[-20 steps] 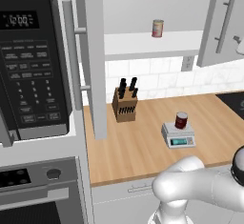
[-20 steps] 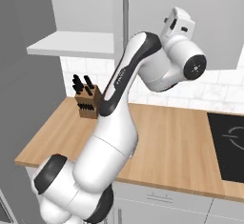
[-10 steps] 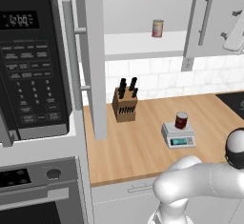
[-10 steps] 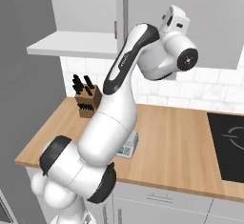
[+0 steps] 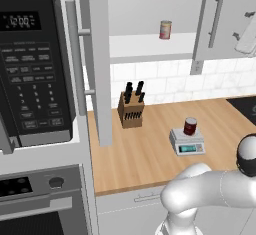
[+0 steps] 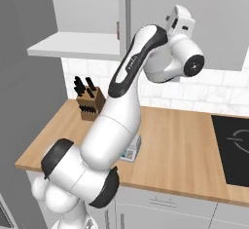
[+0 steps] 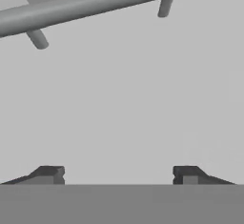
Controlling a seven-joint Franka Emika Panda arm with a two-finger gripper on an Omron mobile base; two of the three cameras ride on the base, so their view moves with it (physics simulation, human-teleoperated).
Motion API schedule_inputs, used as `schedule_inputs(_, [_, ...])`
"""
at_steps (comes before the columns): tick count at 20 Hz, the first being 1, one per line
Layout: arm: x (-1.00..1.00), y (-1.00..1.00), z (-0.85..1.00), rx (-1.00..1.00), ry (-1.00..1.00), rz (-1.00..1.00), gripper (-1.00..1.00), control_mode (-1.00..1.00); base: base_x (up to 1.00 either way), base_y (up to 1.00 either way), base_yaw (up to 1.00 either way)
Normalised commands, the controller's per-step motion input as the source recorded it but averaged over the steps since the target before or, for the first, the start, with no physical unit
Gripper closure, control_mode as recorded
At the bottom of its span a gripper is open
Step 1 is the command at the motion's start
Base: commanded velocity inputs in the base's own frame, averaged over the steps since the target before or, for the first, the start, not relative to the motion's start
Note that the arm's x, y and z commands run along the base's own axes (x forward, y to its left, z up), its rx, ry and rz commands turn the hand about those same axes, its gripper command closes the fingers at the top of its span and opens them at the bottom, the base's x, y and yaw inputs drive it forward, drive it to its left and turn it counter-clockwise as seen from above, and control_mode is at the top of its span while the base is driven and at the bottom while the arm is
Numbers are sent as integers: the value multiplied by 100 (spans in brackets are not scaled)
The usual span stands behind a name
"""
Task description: Pick the canned food and place it on the digital scale for weighing, and close the cabinet.
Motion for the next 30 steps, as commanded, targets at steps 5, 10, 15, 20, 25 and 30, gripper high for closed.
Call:
schedule_inputs(5, [-88,13,-66,0,-30,-3,-100,-100,0,0,0])
schedule_inputs(10, [-100,0,10,0,-19,-3,-100,-100,0,0,0])
schedule_inputs(15, [-99,20,25,5,-20,0,-100,-100,0,0,0])
schedule_inputs(20, [-65,29,19,6,-10,0,-100,-100,0,0,0])
schedule_inputs(25, [-44,55,5,0,-7,0,-100,-100,0,0,0])
schedule_inputs(30, [-31,98,-1,0,-3,2,-100,-100,0,0,0])
